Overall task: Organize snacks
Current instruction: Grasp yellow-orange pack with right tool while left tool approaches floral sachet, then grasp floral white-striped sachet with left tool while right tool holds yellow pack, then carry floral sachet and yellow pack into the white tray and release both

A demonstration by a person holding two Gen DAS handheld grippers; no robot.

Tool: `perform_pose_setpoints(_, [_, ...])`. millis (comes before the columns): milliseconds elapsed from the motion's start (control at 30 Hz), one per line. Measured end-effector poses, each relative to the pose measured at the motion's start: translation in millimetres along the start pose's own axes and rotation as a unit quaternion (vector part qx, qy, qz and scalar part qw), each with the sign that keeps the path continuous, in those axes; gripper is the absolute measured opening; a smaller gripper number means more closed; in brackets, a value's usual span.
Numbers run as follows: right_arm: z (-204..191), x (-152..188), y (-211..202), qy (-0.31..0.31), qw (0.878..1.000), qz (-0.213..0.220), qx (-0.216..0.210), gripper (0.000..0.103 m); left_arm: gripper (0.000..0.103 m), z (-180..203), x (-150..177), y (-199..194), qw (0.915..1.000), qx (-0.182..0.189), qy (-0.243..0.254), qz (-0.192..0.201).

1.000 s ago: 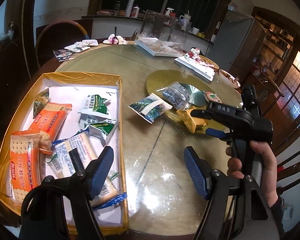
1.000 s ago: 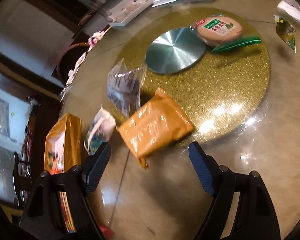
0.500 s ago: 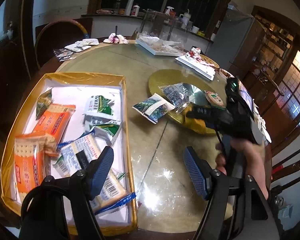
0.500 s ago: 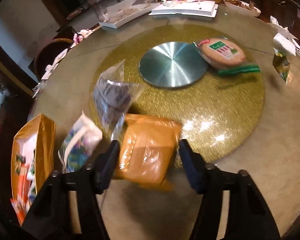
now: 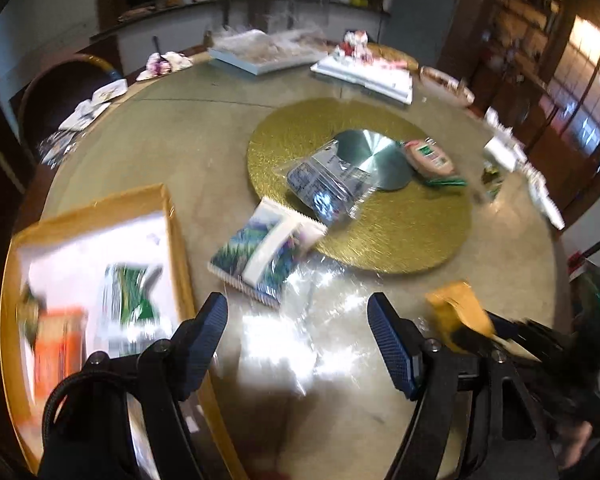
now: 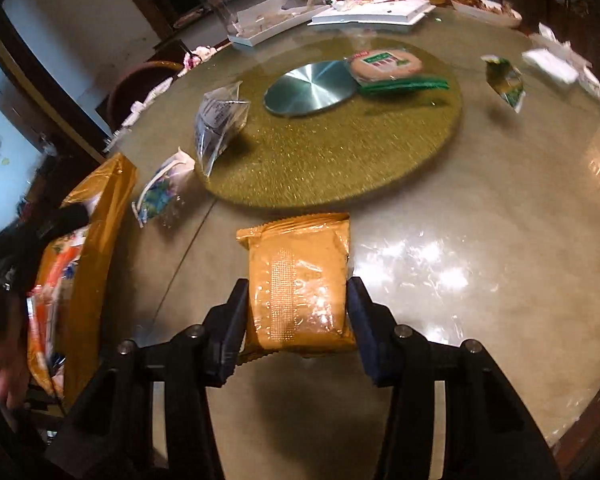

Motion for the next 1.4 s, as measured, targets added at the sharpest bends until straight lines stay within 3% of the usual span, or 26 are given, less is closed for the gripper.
perform_pose_setpoints(133, [2,3,-3,-0.001,1.0,0.002,-0.012,0.05,0.072,-2,-17,36,0.9995,0.009,0.0,-0.031])
perform_pose_setpoints(300, [3,0,0,0.001,1.0,0.002,-0.03,0.05,0.072,-6,-27,69,0.998,-0.011,0.013,-0.062])
perform_pose_setpoints(533, [5,0,1,0.002,0.999,0.004,-0.041,0.05,0.07,-16,-18,96,0.9933,-0.029,0.024,-0.109])
perform_pose_setpoints(633, [5,0,0,0.003,0.999,0.006,-0.041,0.05,0.061,-8,-11,87,0.9937,-0.029,0.034,-0.103])
perform_pose_setpoints(867, [2,4,-2,-0.01,0.999,0.009,-0.031,0.05,0.051,14,14,62,0.9922,-0.045,0.024,-0.113])
perform_pose_setpoints(1067, [-2,18,-13,-0.035,0.999,0.012,-0.019,0.05,0.049,51,52,32,0.9916,-0.03,0.041,-0.119])
perform_pose_setpoints(1400, [-7,61,-44,-0.101,0.995,0.013,0.017,0.05,0.046,86,143,-46,0.9977,-0.035,0.039,-0.043])
Point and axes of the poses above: each gripper's, at about its wrist camera, not at the fingertips, and y roughly the way its jaws point, z to its right, x to its underside, the point moved 4 cm from there along y, roughly the way its jaws point, and after that the axes turned 9 degrees about z, right-handed, at the moved point
